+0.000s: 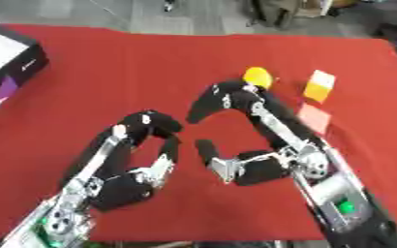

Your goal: Pick up the objects with one hand, pass them to the other hand, and then place them into the box on the other side of the table.

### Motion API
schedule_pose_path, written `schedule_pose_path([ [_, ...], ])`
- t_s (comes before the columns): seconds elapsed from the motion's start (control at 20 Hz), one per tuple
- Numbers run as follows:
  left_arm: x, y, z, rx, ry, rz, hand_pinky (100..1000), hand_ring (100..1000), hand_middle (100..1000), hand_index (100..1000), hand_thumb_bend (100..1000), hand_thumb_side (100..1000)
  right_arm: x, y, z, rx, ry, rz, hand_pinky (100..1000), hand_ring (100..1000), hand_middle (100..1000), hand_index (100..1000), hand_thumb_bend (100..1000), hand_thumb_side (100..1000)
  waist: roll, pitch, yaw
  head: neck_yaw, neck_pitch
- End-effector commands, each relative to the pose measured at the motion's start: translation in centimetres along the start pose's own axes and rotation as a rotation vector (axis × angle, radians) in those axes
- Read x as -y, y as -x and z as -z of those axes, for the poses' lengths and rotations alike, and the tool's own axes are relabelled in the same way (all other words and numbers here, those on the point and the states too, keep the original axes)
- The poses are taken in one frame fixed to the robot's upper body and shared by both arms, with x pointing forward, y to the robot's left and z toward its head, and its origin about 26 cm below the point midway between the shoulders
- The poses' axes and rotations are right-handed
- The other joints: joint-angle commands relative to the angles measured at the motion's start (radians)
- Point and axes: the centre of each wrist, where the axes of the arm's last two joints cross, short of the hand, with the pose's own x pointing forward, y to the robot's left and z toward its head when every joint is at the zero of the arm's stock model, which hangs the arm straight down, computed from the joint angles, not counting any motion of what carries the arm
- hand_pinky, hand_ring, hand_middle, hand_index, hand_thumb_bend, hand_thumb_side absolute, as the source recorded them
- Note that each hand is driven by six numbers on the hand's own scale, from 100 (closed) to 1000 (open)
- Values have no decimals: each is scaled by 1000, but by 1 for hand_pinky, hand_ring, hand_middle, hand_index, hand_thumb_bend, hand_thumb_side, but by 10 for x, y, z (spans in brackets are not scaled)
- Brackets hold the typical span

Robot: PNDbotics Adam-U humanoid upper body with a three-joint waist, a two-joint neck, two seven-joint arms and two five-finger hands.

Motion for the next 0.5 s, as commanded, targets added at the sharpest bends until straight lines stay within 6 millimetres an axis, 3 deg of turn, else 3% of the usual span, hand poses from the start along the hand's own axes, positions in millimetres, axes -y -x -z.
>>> schedule_pose_path([
  [0.05, -7, -6, 0, 26, -29, 12, 911, 616, 653, 690, 100, 356, 23, -4, -13, -35, -19, -93, 680, 623, 560, 697, 100, 183, 2, -18, -3, -10, 3],
  [0.2, -9, -4, -2, 19, -48, 17, 911, 616, 653, 690, 100, 357, 43, -3, -34, -121, -49, -179, 713, 664, 594, 731, 100, 262, 1, -22, -4, -18, 6],
  [0.25, -10, -4, -2, 17, -50, 17, 911, 616, 653, 690, 100, 359, 51, -1, -43, -172, -75, -215, 796, 745, 673, 832, 100, 480, 0, -22, -5, -22, 6],
  [0.3, -9, -3, -3, 15, -50, 16, 911, 616, 653, 690, 100, 360, 60, 2, -54, -233, -111, -258, 852, 791, 725, 902, 100, 516, 0, -23, -6, -29, 7],
  [0.35, -9, -3, -3, 15, -49, 16, 911, 616, 653, 690, 100, 361, 69, 5, -64, -285, -144, -298, 877, 813, 747, 923, 165, 565, -1, -23, -6, -35, 7],
  [0.5, -9, -3, -3, 15, -46, 17, 912, 616, 653, 690, 100, 362, 88, 14, -86, -401, -222, -376, 939, 874, 797, 973, 236, 616, -1, -21, -6, -50, 7],
])
